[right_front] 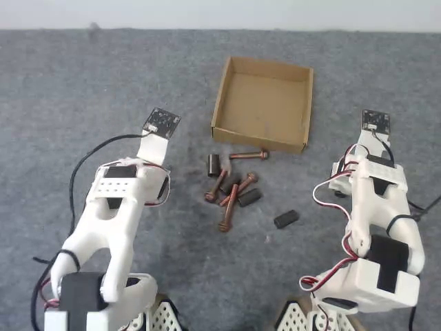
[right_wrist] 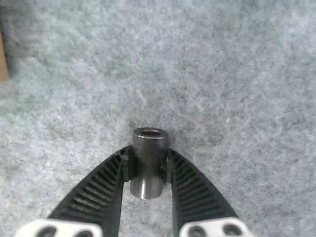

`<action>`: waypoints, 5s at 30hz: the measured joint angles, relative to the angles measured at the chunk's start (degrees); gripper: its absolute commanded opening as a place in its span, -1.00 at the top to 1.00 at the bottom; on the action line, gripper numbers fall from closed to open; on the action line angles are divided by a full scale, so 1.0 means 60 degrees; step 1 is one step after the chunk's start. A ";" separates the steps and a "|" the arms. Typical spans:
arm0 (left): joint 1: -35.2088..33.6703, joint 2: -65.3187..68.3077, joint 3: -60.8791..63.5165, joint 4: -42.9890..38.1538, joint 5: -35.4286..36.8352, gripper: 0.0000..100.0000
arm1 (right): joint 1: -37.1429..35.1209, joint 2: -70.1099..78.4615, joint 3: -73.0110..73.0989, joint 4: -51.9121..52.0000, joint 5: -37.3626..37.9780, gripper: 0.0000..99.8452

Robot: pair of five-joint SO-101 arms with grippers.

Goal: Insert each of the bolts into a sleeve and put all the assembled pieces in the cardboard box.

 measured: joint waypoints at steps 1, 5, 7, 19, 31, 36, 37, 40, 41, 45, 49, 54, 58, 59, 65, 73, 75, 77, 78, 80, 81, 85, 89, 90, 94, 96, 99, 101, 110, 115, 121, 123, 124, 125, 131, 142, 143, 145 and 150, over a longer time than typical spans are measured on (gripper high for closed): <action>-0.0015 0.0029 0.0000 0.0000 0.0000 0.98 | 0.0000 0.0000 0.0000 0.0000 0.0000 0.99; -0.0176 0.0996 -0.0821 0.0469 0.0015 0.98 | 0.0000 0.0000 0.0000 0.0000 0.0000 0.99; -0.0132 0.1832 -0.1509 0.0938 -0.0029 0.98 | 0.0000 0.0000 0.0000 0.0000 0.0000 0.99; 0.1026 0.3941 -0.3941 0.2110 -0.0484 0.98 | 0.0000 0.0000 0.0000 0.0000 0.0000 0.99; 0.1700 0.3985 -0.4234 0.0425 -0.0879 0.85 | 0.0000 0.0000 0.0000 0.0000 0.0000 0.99; 0.1700 0.3985 -0.4542 0.0366 -0.2037 0.69 | 0.0000 0.0000 0.0000 0.0000 0.0000 0.99; 0.1700 0.3985 -0.4557 0.0366 -0.2300 0.70 | 0.0000 0.0000 0.0000 0.0000 0.0000 0.99; 0.1700 0.3985 -0.4557 0.0366 -0.3311 0.72 | 0.0000 0.0000 0.0000 0.0000 0.0000 0.99; 0.1700 0.3985 -0.4571 0.0366 -0.3707 0.72 | 0.0000 0.0000 0.0000 0.0000 0.0000 0.99; 0.1656 0.3985 -0.4601 0.0718 -0.4982 0.72 | 0.0000 0.0000 -0.0015 0.0000 0.0000 0.99; 0.1553 0.3985 -0.5114 0.1187 -0.5670 0.72 | 0.0000 0.0015 -0.0117 0.0000 0.0000 0.99; 0.1348 0.3985 -0.6110 0.2066 -0.5700 0.71 | 0.0015 0.0015 -0.0132 0.0000 0.0000 0.99; 0.0952 0.3985 -0.6344 0.2564 -0.6139 0.71 | 0.0015 0.0015 -0.0132 0.0000 0.0000 0.99; 0.0894 0.4000 -0.6344 0.2725 -0.6359 0.71 | 0.0015 0.0015 -0.0132 0.0000 0.0000 0.99; 0.0777 0.4176 -0.6344 0.3238 -0.7136 0.71 | 0.0015 0.0015 -0.0132 0.0000 0.0000 0.99; 0.0879 0.5890 -0.6842 0.3223 -0.7385 0.72 | 0.0015 0.0015 -0.0132 0.0000 0.0000 0.99; 0.0996 0.6168 -0.7209 0.3575 -0.7429 0.72 | 0.0015 0.0015 -0.0132 0.0000 0.0000 0.99; 0.1128 0.6388 -0.7487 0.3824 -0.7429 0.76 | 0.0015 0.0015 -0.0132 0.0000 0.0000 0.99; 0.1201 0.6535 -0.7604 0.3868 -0.7429 0.79 | 0.0015 0.0015 -0.0132 0.0000 0.0000 0.99; 0.1275 0.6755 -0.7853 0.4044 -0.7414 0.88 | 0.0015 0.0015 -0.0132 0.0000 0.0000 0.99; 0.1304 0.6857 -0.7985 0.4103 -0.7385 0.92 | 0.0015 0.0015 -0.0132 0.0000 0.0000 0.99; 0.1436 0.7150 -0.8322 0.4601 -0.7297 0.98 | 0.0015 0.0015 -0.0132 0.0000 0.0000 0.99; 0.1421 0.7209 -0.8630 0.4806 -0.6344 0.98 | 0.0015 0.0015 -0.0132 0.0000 0.0000 0.99; 0.1421 0.7209 -0.8645 0.4806 -0.5890 0.98 | 0.0015 0.0015 -0.0132 0.0000 0.0000 0.99; 0.1524 0.7223 -0.8718 0.4806 -0.3267 0.98 | 0.0015 0.0015 -0.0132 0.0000 0.0000 0.99; 0.1553 0.7223 -0.8718 0.4806 -0.1670 0.98 | 0.0015 0.0015 -0.0132 0.0000 0.0000 0.99; 0.1363 0.7223 -0.8747 0.5055 0.0718 0.98 | 0.0015 0.0015 -0.0132 0.0000 0.0000 0.99; 0.0996 0.7223 -0.8747 0.5084 0.1817 0.98 | 0.0015 0.0015 -0.0132 0.0000 0.0000 0.99; -0.0850 0.7223 -0.8747 0.4733 0.3267 0.98 | 0.0015 0.0015 -0.0132 0.0000 0.0000 0.99; -0.0908 0.6667 -0.7824 0.3941 0.3370 0.98 | 0.0015 0.0015 -0.0132 0.0000 0.0000 0.99; -0.0908 0.4176 -0.4586 0.1597 0.3370 0.98 | 0.0015 0.0015 -0.0132 0.0000 0.0000 0.99; -0.0908 0.3429 -0.3780 0.1201 0.3355 0.98 | 0.0015 0.0015 -0.0132 0.0000 0.0000 0.99; -0.0908 0.3121 -0.3458 0.1099 0.3355 0.98 | 0.0015 0.0015 -0.0132 0.0000 0.0000 0.99; -0.0908 0.2872 -0.3223 0.1040 0.3355 0.98 | 0.0015 0.0015 -0.0132 0.0000 0.0000 0.99; -0.0908 0.2212 -0.2579 0.0952 0.3370 0.97 | 0.0015 0.0015 -0.0132 0.0000 0.0000 0.99; -0.0908 0.2535 -0.2667 0.0923 0.3355 0.78 | 0.0015 0.0015 -0.0132 0.0000 0.0000 0.99; -0.0908 0.2535 -0.2652 0.0923 0.3355 0.78 | 0.0015 0.0015 -0.0132 0.0000 0.0000 0.99; -0.0908 0.2535 -0.2652 0.0923 0.3355 0.78 | 0.0015 0.0015 -0.0132 0.0000 0.0000 0.99; -0.0908 0.2535 -0.2652 0.0923 0.3399 0.79 | 0.0015 0.0015 -0.0132 0.0000 0.0000 0.99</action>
